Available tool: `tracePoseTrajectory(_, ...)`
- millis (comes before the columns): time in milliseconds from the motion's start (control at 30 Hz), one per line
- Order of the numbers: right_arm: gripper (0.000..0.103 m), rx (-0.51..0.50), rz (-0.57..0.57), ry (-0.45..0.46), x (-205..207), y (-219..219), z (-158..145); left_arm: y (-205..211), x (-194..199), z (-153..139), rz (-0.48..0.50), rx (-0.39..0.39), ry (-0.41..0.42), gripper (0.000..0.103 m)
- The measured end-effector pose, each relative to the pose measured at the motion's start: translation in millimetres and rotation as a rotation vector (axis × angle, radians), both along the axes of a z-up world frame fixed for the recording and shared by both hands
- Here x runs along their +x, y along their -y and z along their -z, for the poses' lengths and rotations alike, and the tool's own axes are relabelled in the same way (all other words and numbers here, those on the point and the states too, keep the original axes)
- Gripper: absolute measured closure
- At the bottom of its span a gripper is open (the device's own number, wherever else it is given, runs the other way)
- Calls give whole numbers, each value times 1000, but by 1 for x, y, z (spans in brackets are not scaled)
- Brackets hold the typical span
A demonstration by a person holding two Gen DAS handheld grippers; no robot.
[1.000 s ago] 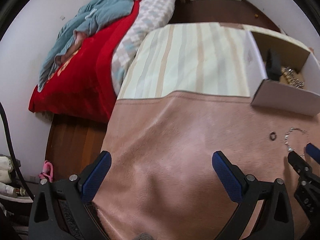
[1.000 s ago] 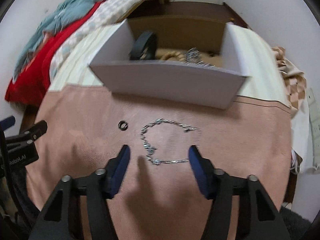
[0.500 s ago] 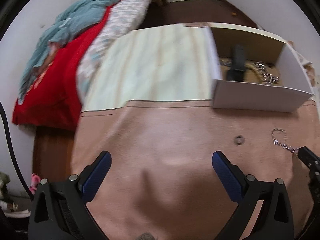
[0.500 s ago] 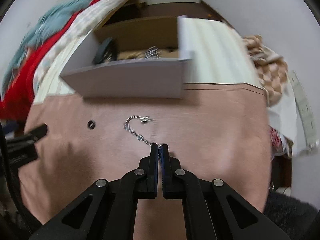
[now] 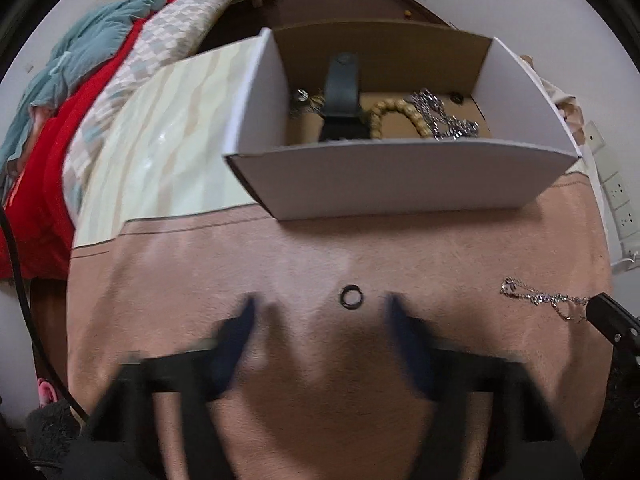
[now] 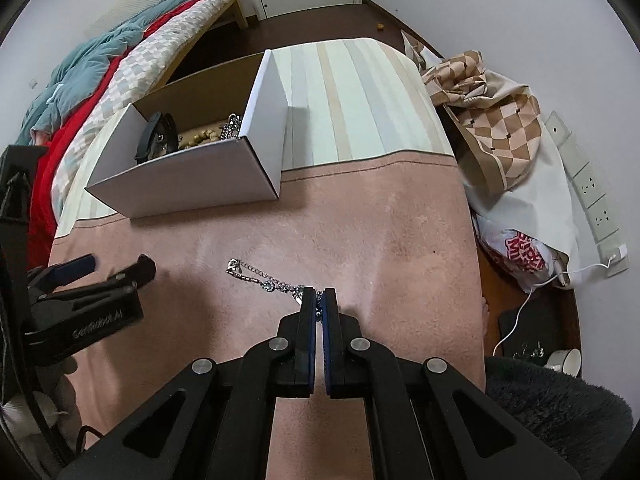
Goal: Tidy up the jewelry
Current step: 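Grasp the silver charm bracelet with the right tool while the left tool grasps the black ring, then lift the black ring with the left tool and carry it over the box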
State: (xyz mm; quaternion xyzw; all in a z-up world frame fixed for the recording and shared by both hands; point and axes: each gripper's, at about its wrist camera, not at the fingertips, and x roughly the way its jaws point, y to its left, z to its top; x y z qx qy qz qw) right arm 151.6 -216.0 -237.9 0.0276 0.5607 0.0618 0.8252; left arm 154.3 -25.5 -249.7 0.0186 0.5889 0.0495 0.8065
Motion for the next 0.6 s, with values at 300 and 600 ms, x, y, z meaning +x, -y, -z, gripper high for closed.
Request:
tracePoseTrajectory(300, 100, 11, 0, 24, 2, -7, -7, 10, -4, -5, 23, -11, 17, 99)
tracePoseTrajectory(600, 100, 68, -18, 83, 0, -15, -40, 9, -8, -39, 42, -20, 97, 100)
